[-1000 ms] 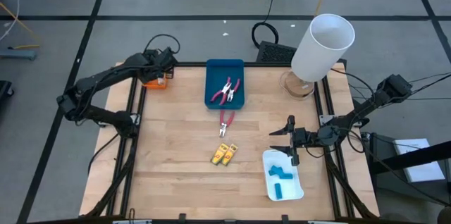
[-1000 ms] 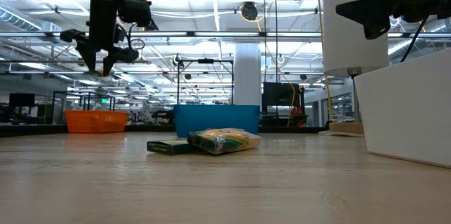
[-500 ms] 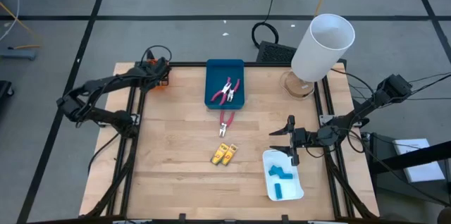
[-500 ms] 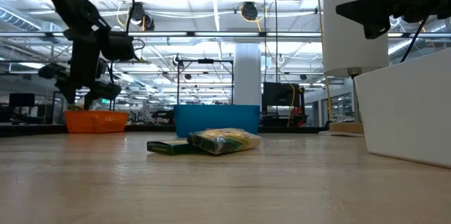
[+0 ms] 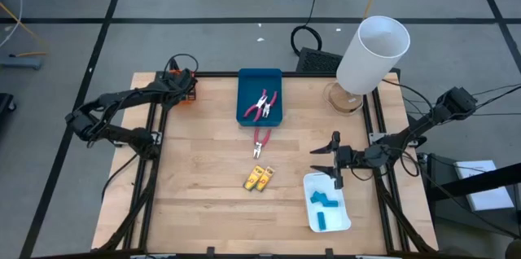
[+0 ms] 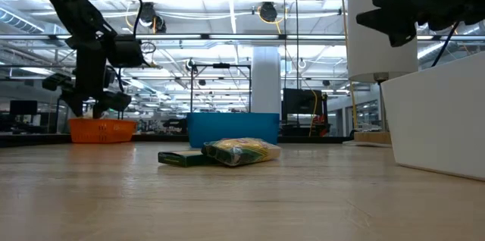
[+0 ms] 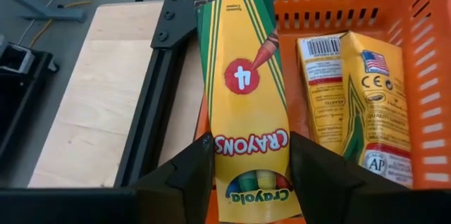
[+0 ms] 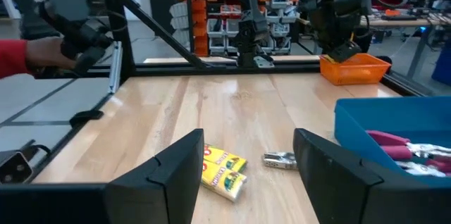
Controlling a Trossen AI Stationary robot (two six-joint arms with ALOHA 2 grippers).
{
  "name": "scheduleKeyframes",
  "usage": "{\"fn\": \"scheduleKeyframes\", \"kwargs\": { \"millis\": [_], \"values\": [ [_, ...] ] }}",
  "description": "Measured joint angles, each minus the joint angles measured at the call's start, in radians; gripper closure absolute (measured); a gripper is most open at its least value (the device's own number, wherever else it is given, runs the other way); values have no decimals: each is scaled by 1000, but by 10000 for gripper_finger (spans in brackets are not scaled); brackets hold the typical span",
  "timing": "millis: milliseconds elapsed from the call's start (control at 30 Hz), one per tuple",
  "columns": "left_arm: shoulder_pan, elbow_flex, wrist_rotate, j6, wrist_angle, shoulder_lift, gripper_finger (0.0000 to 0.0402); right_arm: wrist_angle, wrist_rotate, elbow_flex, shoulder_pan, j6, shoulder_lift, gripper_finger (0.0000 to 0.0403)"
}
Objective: Pick & Place School Supplies
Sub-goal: Put the yellow crayon pack into the orange bin, then put the pink hole puncher into the blue bin
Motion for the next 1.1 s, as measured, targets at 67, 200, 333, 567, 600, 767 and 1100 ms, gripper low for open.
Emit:
{"fn": "scheduleKeyframes", "kwargs": {
  "millis": [67,200,333,567,600,767,1100],
  "values": [
    [0,0,0,6,-5,0,218,-5,0,0,-1,9,0,193],
    [0,0,1,18,-14,0,171,-6,-2,0,-1,11,0,193],
    [-8,0,8,22,-6,0,130,-7,-3,0,-1,11,0,193],
    [-22,0,15,39,-15,-4,113,-7,-3,0,0,11,0,193],
    [-27,0,21,45,-15,-11,113,-7,-3,0,0,11,0,193],
    [-89,0,27,68,20,-90,112,-7,-3,0,0,11,0,193],
    [-428,0,113,121,255,-331,112,-7,-1,0,-8,11,0,193]
  ]
}}
